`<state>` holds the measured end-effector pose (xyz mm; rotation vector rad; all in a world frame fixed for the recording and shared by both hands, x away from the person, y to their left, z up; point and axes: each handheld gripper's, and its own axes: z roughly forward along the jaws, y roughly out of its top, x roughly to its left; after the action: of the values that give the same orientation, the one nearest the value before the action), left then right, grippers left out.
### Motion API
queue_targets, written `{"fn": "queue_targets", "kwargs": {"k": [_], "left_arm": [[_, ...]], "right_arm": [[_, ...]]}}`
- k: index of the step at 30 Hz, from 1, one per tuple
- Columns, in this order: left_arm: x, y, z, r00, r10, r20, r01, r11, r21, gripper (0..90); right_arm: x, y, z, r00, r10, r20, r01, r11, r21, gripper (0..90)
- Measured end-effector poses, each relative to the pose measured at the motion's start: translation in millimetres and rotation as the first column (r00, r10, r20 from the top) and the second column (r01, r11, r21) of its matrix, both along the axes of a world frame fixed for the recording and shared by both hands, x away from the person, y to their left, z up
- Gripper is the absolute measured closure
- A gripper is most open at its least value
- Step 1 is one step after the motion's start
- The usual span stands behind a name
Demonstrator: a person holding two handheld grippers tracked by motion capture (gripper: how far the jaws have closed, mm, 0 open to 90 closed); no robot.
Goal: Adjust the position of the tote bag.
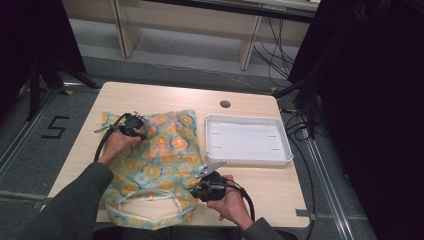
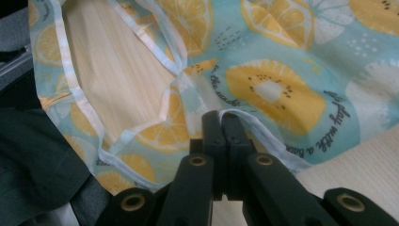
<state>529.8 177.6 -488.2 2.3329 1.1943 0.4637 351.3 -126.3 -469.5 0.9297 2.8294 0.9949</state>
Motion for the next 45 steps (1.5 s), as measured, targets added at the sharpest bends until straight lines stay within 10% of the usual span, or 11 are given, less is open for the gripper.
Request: {"fn": "queue_targets", "kwargs": {"k": [10, 20, 24, 27, 36, 41, 45], "left_arm": [[-11.8, 7.1, 23.2, 0.9947, -0.039, 0.095, 0.035, 0.9986, 0.038, 71.9], [-116.6, 69.7, 75.2, 0.9867, -0.048, 0.155, 0.069, 0.9883, -0.136, 54.8], [-143.6, 83.5, 69.4, 0.9847, -0.013, 0.174, 0.040, 0.9874, -0.153, 53.3], [-160.8, 90.4, 61.7, 0.9863, -0.036, 0.161, 0.051, 0.9947, -0.089, 50.5], [-199.3, 102.1, 52.0, 0.9893, 0.057, 0.134, -0.027, 0.9762, -0.215, 39.8], [-210.1, 102.6, 57.5, 0.9854, 0.050, 0.163, -0.021, 0.9842, -0.176, 38.4], [-213.4, 104.1, 53.9, 0.9830, 0.077, 0.167, -0.045, 0.9806, -0.191, 36.9]], "right_arm": [[-0.1, 1.1, -1.6, 0.9998, 0.014, -0.017, -0.013, 1.000, 0.018, 88.5], [-3.4, 17.6, -8.1, 0.9974, 0.058, -0.041, -0.058, 0.998, 0.000, 90.0], [-2.0, 32.4, -8.9, 0.9958, 0.084, -0.037, -0.085, 0.996, -0.011, 89.9], [-1.9, 35.8, -6.1, 0.9958, 0.090, -0.013, -0.090, 0.996, -0.022, 81.3], [-22.9, 11.1, 24.7, 0.9923, 0.063, 0.107, -0.070, 0.996, 0.057, 54.9], [-37.8, 16.9, 32.5, 0.9747, 0.169, 0.147, -0.186, 0.976, 0.112, 49.7], [-49.6, 42.1, 13.9, 0.9608, 0.267, 0.076, -0.271, 0.960, 0.064, 48.6]]}}
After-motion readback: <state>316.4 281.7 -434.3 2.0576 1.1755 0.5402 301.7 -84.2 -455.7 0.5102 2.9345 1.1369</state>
